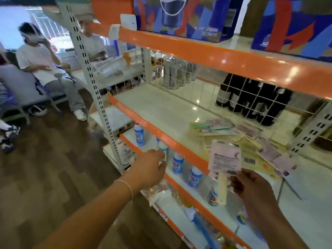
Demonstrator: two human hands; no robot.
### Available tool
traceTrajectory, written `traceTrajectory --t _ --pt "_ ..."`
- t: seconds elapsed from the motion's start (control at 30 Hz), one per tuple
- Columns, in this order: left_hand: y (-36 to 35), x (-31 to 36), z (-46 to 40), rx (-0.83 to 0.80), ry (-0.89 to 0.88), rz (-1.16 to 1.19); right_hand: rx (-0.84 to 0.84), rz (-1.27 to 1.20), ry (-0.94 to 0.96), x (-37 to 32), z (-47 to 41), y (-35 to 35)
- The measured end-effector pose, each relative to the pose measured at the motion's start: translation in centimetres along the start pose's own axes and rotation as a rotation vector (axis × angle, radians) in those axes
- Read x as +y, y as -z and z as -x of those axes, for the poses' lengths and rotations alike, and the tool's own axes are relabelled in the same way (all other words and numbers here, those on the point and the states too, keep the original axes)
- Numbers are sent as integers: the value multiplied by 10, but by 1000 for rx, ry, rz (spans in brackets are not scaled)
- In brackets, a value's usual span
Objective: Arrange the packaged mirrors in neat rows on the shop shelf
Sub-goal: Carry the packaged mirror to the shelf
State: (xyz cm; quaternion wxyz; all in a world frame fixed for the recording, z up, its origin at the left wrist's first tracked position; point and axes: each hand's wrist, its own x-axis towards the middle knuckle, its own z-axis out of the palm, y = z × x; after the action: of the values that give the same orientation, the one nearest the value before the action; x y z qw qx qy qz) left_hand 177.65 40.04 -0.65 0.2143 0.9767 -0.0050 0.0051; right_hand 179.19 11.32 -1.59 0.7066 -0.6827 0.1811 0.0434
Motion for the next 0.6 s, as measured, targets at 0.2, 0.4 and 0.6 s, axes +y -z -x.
traceTrajectory --t 0.2,0.4,0.6 --pt "-2 -17 -67 -78 -15 -149 -42 82 86 -18 -62 -36" --pt "-14 -29 -114 -86 -49 -216 -42 106 65 -24 -98 -64" --pt "-19 -45 -171 -153 -142 -139 33 138 55 -18 -122 -91"
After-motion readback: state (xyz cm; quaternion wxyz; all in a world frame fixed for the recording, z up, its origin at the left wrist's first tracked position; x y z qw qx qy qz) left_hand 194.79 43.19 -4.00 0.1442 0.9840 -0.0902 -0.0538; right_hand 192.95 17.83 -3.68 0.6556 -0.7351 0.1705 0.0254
